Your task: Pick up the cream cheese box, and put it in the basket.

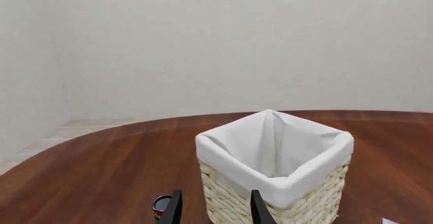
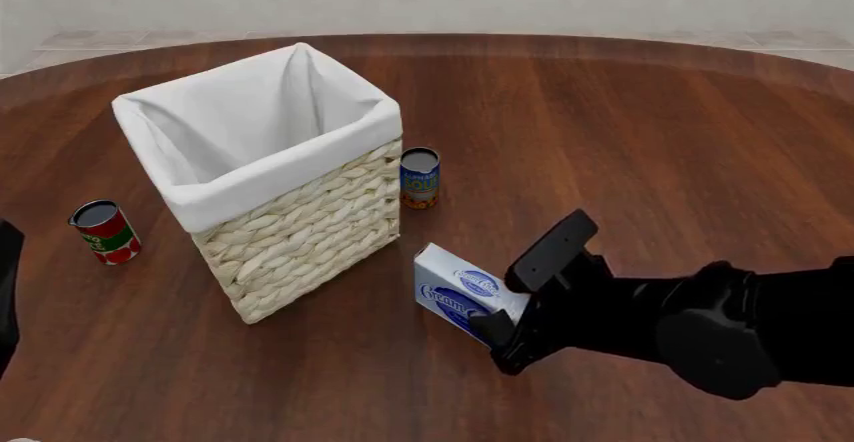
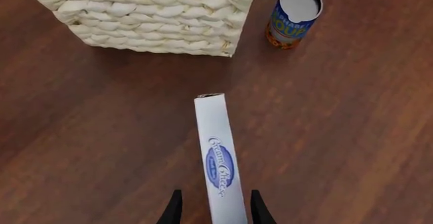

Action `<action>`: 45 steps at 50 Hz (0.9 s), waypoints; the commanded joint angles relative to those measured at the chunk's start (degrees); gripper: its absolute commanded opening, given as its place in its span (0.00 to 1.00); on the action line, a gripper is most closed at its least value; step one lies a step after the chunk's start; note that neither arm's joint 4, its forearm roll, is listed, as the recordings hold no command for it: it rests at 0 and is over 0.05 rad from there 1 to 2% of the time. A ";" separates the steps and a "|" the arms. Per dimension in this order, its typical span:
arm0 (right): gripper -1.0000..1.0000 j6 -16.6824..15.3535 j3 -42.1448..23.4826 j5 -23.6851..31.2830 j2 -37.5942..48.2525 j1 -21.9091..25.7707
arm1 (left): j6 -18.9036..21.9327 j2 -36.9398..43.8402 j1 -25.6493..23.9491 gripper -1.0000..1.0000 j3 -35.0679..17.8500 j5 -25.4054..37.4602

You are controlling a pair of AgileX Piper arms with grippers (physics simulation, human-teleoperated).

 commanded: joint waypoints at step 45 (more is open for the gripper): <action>0.00 0.12 0.57 -1.11 0.61 0.20 | -0.29 0.00 0.48 1.00 -0.35 0.20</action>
